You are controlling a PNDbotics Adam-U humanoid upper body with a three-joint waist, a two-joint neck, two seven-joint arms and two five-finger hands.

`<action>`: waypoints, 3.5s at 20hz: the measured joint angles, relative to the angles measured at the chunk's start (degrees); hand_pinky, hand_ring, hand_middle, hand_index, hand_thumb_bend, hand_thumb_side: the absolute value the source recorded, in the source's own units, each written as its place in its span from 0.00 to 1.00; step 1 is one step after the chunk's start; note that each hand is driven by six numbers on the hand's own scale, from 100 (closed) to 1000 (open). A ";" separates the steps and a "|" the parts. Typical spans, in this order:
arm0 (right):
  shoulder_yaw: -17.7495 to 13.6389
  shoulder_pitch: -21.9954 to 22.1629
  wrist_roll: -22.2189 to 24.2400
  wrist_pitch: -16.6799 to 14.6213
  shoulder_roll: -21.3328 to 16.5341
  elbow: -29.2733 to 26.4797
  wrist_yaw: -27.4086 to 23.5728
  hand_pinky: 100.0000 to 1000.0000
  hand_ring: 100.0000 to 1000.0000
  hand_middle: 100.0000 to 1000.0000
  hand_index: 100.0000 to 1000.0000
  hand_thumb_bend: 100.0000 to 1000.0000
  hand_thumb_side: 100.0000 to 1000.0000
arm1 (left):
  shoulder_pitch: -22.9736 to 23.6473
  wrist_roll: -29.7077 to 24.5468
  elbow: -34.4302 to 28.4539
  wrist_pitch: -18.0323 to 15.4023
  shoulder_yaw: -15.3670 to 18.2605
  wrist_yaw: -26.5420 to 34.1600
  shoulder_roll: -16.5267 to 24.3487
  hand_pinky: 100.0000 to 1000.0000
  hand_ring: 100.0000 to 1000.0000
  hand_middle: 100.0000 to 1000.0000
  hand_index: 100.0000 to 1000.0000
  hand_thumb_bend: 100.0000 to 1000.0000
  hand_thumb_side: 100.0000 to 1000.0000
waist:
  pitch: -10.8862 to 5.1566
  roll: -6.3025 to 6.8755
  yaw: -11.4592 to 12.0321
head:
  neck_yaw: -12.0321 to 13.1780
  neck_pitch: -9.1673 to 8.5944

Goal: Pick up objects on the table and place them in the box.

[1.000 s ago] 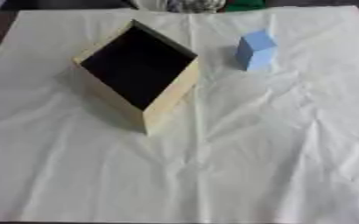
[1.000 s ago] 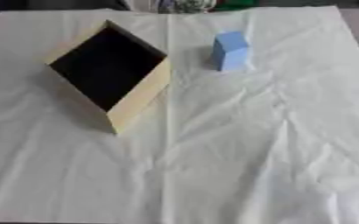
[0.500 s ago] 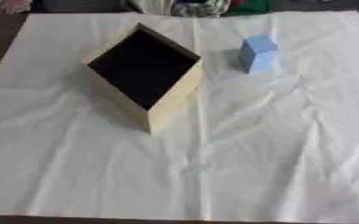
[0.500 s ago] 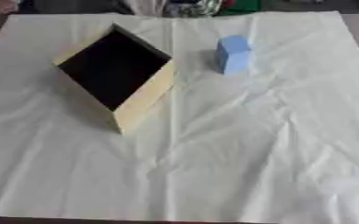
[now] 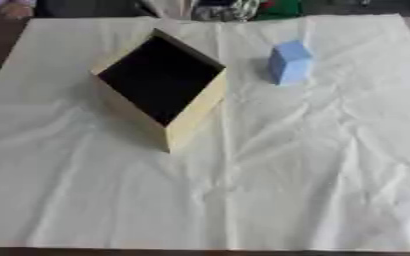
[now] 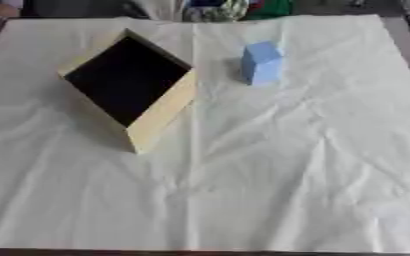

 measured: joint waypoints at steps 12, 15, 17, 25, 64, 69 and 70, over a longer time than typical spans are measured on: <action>-4.89 -6.41 10.88 1.40 8.80 17.76 10.81 0.89 0.92 0.94 0.99 0.00 0.12 | 0.02 -0.48 0.00 0.47 -0.63 0.12 0.01 0.65 0.55 0.58 0.73 0.22 0.01 | -0.13 0.00 -0.10 | -0.07 0.00; -5.35 -8.08 13.57 -1.23 10.61 22.27 13.56 0.89 0.92 0.95 0.99 0.00 0.16 | 0.02 -0.52 0.00 0.51 -0.66 0.20 0.01 0.65 0.55 0.58 0.73 0.22 0.00 | -0.13 0.00 -0.05 | -0.10 0.00; -5.99 -9.29 14.95 -2.97 11.66 25.31 15.41 0.89 0.92 0.95 0.99 0.00 0.18 | 0.01 -0.62 0.00 0.59 -0.68 0.36 0.01 0.65 0.55 0.58 0.73 0.22 0.00 | -0.13 0.00 -0.05 | -0.13 0.00; -7.21 -12.05 15.07 -10.12 15.45 36.99 22.64 0.92 0.94 0.93 0.99 0.00 0.35 | -0.04 -0.87 0.00 0.64 -0.95 0.62 0.01 0.65 0.55 0.58 0.73 0.22 0.00 | -0.13 0.00 0.13 | -0.53 -0.01; -14.16 -12.01 27.89 -37.87 8.54 46.10 33.78 0.97 0.98 1.00 1.00 0.18 0.66 | 0.00 -2.16 0.00 1.27 -1.04 0.54 0.19 0.65 0.55 0.58 0.72 0.20 0.00 | -0.29 0.00 -1.25 | 0.64 -0.01; -13.85 -12.29 27.84 -37.92 8.65 47.06 35.57 0.98 0.98 1.00 1.00 0.22 0.63 | -0.04 -2.43 0.00 1.16 -1.06 0.54 0.44 0.65 0.55 0.58 0.72 0.20 0.00 | -0.29 0.00 -1.08 | 0.45 -0.03; -13.85 -12.37 27.73 -38.02 8.67 47.20 35.95 0.98 0.98 1.00 1.00 0.23 0.62 | -0.06 -2.46 0.00 1.19 -1.06 0.54 0.44 0.65 0.55 0.58 0.72 0.20 0.00 | -0.29 0.00 -1.06 | 0.44 -0.03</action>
